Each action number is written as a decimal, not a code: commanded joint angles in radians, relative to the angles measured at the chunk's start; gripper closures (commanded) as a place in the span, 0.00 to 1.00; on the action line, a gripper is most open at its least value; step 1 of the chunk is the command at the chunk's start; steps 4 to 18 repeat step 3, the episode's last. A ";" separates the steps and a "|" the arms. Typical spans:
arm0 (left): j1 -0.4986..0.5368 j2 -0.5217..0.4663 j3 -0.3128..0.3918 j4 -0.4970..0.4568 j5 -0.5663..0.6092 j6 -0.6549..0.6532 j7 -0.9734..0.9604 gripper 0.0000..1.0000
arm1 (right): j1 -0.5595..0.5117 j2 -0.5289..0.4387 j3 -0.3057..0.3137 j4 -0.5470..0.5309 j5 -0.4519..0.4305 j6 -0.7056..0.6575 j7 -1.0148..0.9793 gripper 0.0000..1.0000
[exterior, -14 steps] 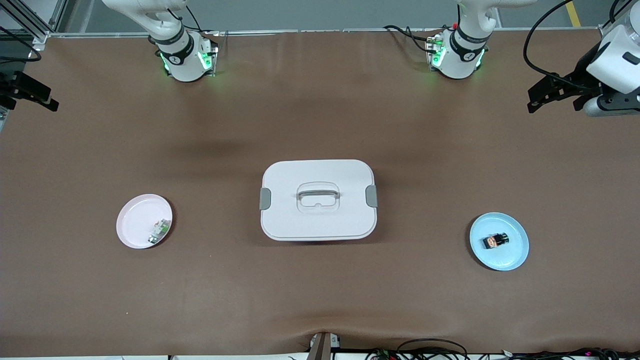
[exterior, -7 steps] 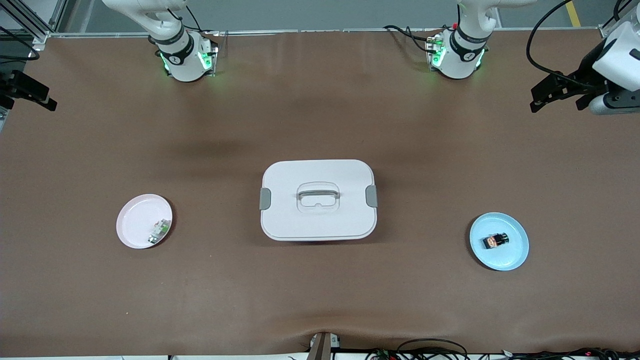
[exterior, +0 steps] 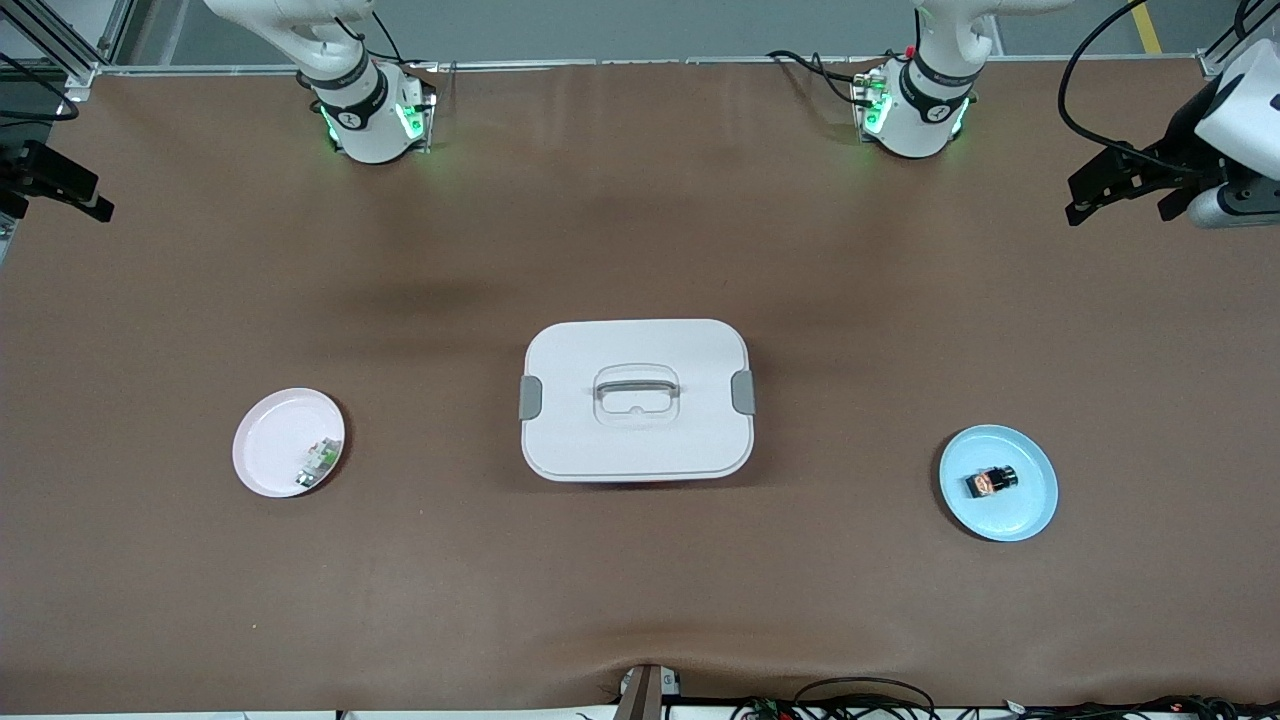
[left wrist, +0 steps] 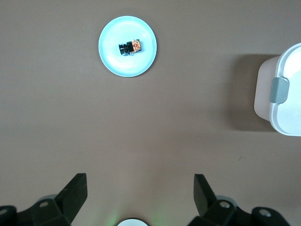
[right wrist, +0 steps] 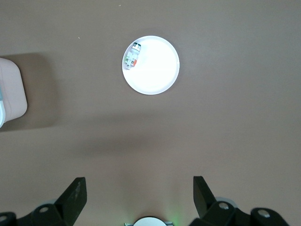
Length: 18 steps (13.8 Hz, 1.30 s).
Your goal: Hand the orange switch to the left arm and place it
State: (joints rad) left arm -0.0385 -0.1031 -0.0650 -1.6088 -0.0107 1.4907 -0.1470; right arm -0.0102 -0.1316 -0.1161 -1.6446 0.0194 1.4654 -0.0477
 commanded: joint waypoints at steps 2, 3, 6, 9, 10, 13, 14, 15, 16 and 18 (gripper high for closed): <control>0.006 0.010 -0.004 0.027 0.005 -0.020 0.004 0.00 | -0.014 0.009 0.009 0.023 0.010 -0.017 0.012 0.00; 0.006 0.010 -0.002 0.027 0.005 -0.020 0.003 0.00 | -0.014 0.009 0.009 0.023 0.010 -0.017 0.012 0.00; 0.006 0.010 -0.002 0.027 0.005 -0.020 0.003 0.00 | -0.014 0.009 0.009 0.023 0.010 -0.017 0.012 0.00; 0.006 0.010 -0.002 0.027 0.005 -0.020 0.003 0.00 | -0.014 0.009 0.009 0.023 0.010 -0.017 0.012 0.00; 0.006 0.010 -0.002 0.027 0.005 -0.020 0.003 0.00 | -0.014 0.009 0.009 0.023 0.010 -0.017 0.012 0.00; 0.006 0.010 -0.002 0.027 0.005 -0.020 0.003 0.00 | -0.014 0.009 0.009 0.023 0.010 -0.017 0.012 0.00; 0.006 0.010 -0.002 0.027 0.005 -0.020 0.003 0.00 | -0.014 0.009 0.009 0.023 0.010 -0.017 0.012 0.00; 0.006 0.010 -0.002 0.027 0.005 -0.020 0.003 0.00 | -0.014 0.009 0.009 0.023 0.010 -0.017 0.012 0.00; 0.006 0.010 -0.002 0.027 0.005 -0.020 0.003 0.00 | -0.014 0.009 0.009 0.023 0.010 -0.017 0.012 0.00; 0.006 0.010 -0.002 0.027 0.005 -0.020 0.003 0.00 | -0.014 0.009 0.009 0.023 0.010 -0.017 0.012 0.00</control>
